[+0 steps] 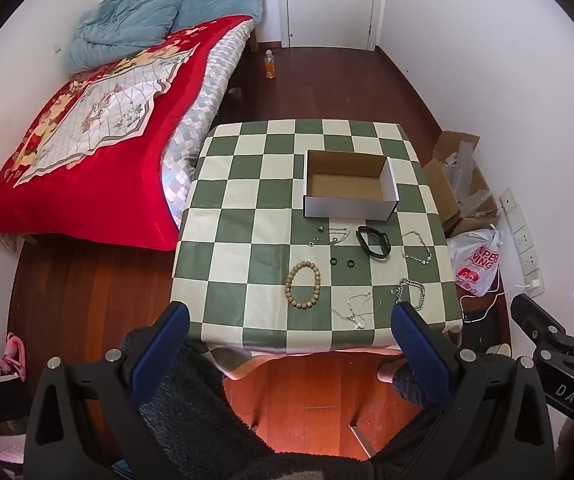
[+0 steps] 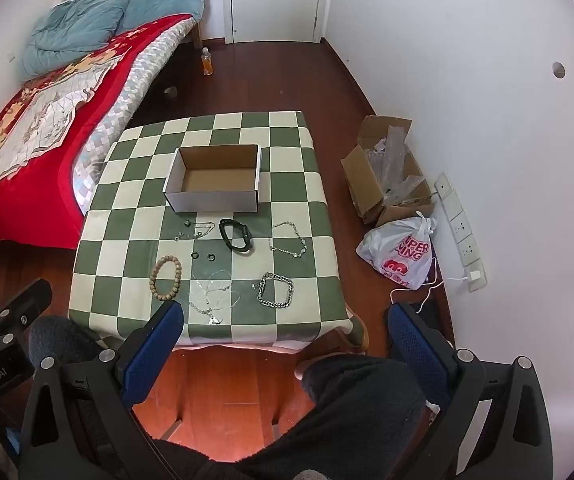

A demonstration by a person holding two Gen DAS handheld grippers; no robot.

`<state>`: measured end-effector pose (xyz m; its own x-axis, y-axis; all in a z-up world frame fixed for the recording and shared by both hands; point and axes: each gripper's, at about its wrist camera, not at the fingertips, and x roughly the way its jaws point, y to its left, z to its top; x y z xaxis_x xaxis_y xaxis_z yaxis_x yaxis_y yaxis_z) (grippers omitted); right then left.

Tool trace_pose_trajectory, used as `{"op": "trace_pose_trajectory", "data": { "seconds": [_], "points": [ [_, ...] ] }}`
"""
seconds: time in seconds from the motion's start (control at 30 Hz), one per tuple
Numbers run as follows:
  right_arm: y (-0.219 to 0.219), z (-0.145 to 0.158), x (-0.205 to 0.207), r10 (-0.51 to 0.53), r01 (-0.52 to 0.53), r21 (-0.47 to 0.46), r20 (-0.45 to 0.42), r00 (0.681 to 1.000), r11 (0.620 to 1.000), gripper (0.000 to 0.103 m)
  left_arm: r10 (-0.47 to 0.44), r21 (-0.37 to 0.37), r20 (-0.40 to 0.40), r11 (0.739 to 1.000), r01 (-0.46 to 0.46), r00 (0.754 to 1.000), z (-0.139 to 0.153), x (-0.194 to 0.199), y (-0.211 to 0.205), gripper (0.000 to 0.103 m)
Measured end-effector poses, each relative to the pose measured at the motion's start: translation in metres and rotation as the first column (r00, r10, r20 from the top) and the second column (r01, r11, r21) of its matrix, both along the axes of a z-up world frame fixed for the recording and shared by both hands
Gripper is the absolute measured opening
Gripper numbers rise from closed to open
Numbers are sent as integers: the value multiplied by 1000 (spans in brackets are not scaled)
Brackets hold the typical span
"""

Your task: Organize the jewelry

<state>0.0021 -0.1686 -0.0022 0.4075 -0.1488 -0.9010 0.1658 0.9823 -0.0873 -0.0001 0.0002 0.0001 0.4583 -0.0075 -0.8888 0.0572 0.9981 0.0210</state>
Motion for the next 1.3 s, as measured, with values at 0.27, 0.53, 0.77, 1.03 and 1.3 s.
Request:
{"op": "trace_pose_trajectory", "data": {
  "seconds": [0.27, 0.53, 0.77, 1.03, 1.3],
  "points": [
    [-1, 2, 0, 1, -1, -3, 2, 1000, 1000, 103, 1, 0, 1, 1000, -1, 1000, 0, 0, 0, 103],
    [0, 2, -1, 1, -1, -3, 4, 1000, 1000, 103, 0, 0, 3, 1000, 0, 1000, 1, 0, -1, 103],
    [-1, 2, -2, 1, -1, -3, 3, 1000, 1000, 103, 2, -1, 4, 1000, -2, 1000, 0, -1, 0, 103],
    [-4, 4, 0, 4, -4, 0, -4, 1000, 1000, 103, 5, -1, -4, 1000, -5, 1000, 2, -2, 1, 103],
    [1, -5, -1, 0, 0, -3, -12, 1000, 1000, 103, 2, -2, -9, 1000, -2, 1000, -6, 1, 0, 103]
  ]
}}
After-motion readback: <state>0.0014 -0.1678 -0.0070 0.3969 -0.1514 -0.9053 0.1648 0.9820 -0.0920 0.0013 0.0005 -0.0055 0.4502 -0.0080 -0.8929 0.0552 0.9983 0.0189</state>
